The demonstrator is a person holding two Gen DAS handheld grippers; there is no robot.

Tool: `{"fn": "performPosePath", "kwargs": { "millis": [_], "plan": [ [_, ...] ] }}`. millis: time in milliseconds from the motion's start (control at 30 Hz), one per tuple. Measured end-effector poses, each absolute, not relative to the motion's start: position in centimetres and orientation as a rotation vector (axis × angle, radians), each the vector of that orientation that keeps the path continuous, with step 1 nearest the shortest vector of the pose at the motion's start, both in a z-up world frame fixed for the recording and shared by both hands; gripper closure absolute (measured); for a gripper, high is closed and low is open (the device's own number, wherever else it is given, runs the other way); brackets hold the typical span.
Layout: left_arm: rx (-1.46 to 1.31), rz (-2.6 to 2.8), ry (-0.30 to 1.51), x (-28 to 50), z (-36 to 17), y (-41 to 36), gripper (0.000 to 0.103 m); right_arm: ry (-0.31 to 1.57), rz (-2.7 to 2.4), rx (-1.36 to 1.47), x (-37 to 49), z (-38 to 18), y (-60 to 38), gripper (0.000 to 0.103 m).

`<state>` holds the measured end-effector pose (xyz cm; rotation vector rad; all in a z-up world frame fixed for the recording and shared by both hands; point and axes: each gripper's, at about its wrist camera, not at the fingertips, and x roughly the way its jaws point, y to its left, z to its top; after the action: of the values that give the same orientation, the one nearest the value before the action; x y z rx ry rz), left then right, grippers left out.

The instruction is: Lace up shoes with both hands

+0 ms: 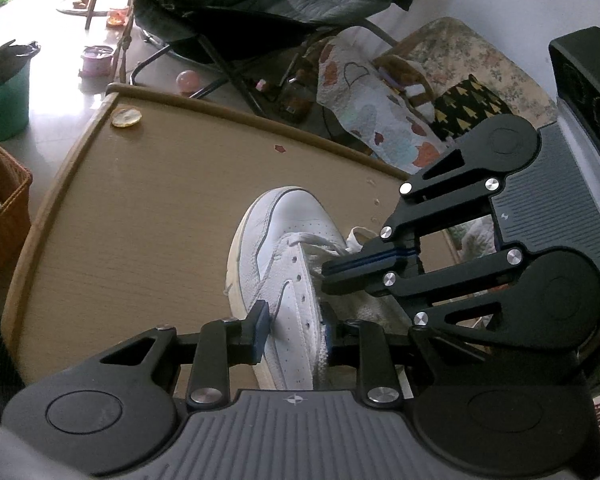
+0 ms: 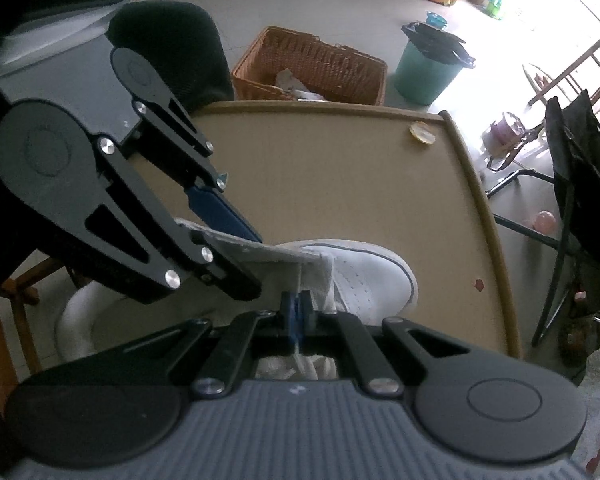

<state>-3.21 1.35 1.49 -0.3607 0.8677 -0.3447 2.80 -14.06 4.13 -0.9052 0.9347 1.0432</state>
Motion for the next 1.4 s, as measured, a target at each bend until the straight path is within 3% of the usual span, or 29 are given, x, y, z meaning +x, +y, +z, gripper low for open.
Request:
{"fn": "performPosePath", "kwargs": {
  "millis": [1400],
  "plan": [
    [-0.365,-0.353,0.865,-3.2,1.2,1.6,0.074,0.964,1.016,-0.79,3.1,4.0,-15.1,0.101]
  ]
}}
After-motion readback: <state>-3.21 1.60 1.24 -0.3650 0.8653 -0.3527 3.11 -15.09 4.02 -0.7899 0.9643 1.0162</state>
